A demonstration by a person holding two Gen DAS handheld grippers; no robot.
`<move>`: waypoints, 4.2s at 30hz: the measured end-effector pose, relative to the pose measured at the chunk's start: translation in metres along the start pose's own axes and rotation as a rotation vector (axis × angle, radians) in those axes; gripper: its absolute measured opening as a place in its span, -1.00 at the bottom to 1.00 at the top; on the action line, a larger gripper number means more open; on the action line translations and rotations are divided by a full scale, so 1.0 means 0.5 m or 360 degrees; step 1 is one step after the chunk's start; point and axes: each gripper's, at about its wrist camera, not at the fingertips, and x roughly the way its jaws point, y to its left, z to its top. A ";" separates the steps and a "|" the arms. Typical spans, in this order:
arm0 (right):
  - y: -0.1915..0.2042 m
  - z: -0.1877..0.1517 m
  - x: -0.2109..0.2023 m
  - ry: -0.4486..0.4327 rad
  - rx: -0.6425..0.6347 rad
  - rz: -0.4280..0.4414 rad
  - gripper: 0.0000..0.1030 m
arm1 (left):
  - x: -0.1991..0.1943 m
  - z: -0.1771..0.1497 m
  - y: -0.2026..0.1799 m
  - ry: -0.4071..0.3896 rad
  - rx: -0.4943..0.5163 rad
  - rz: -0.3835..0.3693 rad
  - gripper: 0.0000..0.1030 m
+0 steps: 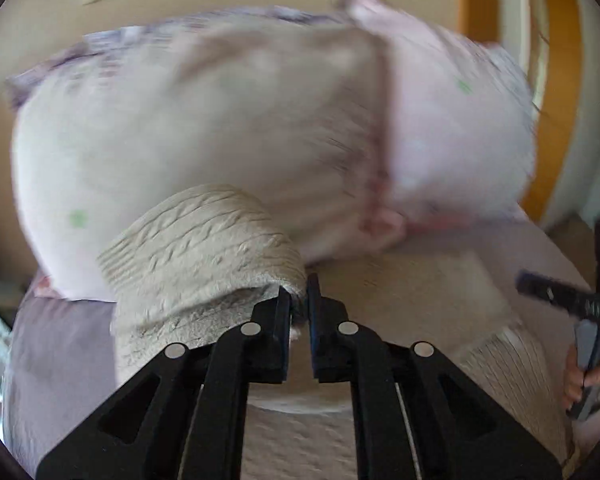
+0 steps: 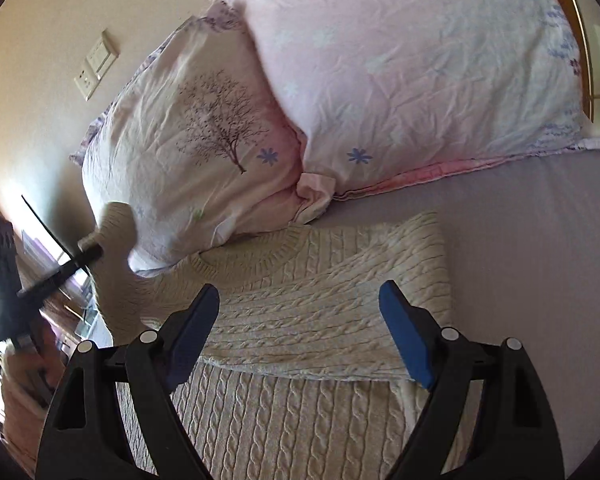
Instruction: Fold small clothes
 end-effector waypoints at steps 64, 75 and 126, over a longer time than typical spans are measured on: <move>-0.075 -0.125 -0.170 -0.0029 0.0508 0.0719 -0.85 | -0.226 -0.312 0.258 0.0141 -0.0838 -0.0271 -0.85; -0.212 0.008 0.169 0.0040 0.1099 0.0196 -0.81 | 0.152 -0.079 0.407 0.0301 -0.0973 0.0086 -0.78; -0.204 0.024 -0.056 -0.0215 0.0434 0.0136 0.80 | 0.204 0.187 -0.292 0.0181 -0.0541 -0.0895 -0.37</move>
